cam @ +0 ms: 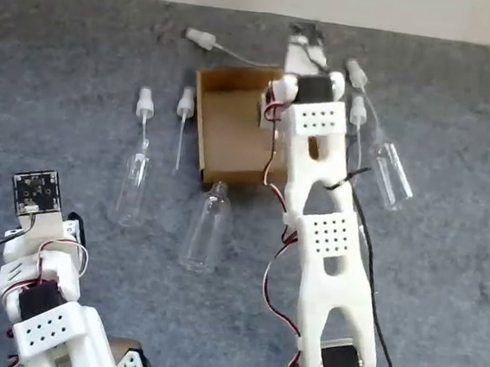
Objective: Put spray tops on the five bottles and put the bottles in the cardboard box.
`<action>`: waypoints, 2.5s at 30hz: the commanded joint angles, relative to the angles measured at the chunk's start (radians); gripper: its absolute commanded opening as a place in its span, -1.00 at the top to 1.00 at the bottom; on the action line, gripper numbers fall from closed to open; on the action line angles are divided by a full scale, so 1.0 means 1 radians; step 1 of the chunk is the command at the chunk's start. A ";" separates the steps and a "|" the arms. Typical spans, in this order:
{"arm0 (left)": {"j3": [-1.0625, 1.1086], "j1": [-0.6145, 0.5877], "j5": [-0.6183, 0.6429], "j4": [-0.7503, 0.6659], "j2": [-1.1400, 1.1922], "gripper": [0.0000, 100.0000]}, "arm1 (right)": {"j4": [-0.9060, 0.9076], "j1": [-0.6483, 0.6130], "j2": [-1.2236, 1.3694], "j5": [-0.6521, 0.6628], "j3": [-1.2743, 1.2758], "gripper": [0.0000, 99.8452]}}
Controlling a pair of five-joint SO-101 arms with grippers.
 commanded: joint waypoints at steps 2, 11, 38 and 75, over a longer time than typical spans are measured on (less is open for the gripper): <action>0.024 0.021 -0.009 -0.021 0.002 0.66 | 0.021 0.018 -0.286 0.084 0.028 0.99; 0.024 0.087 -0.123 -0.021 0.004 0.66 | 0.010 0.223 -1.004 0.477 1.176 0.99; -0.050 0.252 -0.192 0.371 -0.005 0.66 | -0.498 0.684 -1.385 0.795 2.261 0.44; -0.033 0.252 -0.193 0.376 -0.005 0.66 | -1.021 0.318 -0.154 0.410 0.753 0.44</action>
